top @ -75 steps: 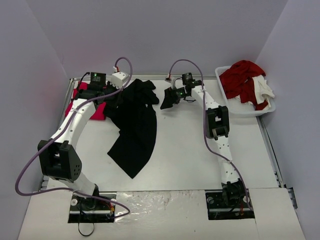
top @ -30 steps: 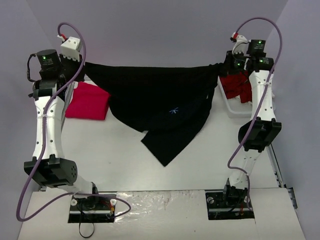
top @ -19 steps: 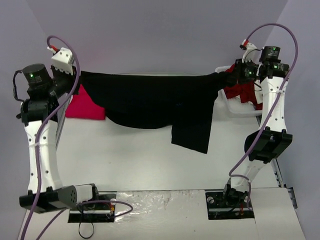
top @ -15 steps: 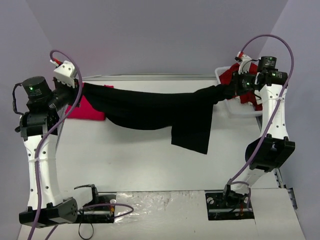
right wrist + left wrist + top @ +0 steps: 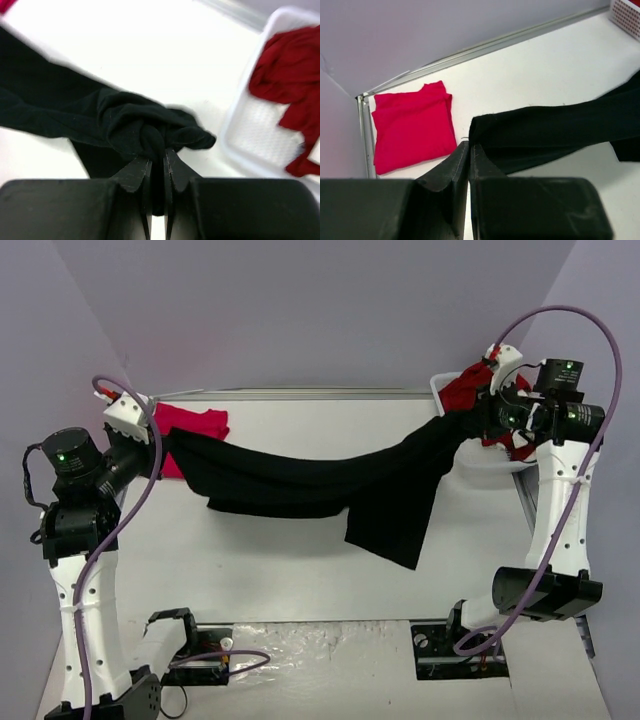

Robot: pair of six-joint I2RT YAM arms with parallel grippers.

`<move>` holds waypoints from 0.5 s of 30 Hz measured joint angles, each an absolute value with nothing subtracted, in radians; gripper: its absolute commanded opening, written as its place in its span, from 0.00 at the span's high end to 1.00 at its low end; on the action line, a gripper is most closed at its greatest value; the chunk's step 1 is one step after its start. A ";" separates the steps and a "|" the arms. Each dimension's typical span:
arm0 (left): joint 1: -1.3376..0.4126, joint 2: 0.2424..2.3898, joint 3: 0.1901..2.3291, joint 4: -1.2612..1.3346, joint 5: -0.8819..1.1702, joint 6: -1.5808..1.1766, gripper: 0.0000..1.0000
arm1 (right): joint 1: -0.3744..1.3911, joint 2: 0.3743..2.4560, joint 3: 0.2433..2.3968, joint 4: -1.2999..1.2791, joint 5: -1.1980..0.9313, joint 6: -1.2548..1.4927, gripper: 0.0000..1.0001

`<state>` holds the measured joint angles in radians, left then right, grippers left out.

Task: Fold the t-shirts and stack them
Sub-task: Flatten out the tshirt

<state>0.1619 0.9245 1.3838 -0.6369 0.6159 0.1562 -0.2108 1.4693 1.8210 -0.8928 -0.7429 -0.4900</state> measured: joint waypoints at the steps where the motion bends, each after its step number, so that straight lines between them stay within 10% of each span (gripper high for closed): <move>1: 0.164 0.939 1.388 -0.620 0.603 0.143 0.98 | -0.211 1.468 1.837 -0.866 -0.735 -0.469 1.00; 15: 0.166 1.516 1.676 -0.431 0.508 -0.016 0.98 | -0.206 2.105 2.452 -0.677 -0.684 -0.196 1.00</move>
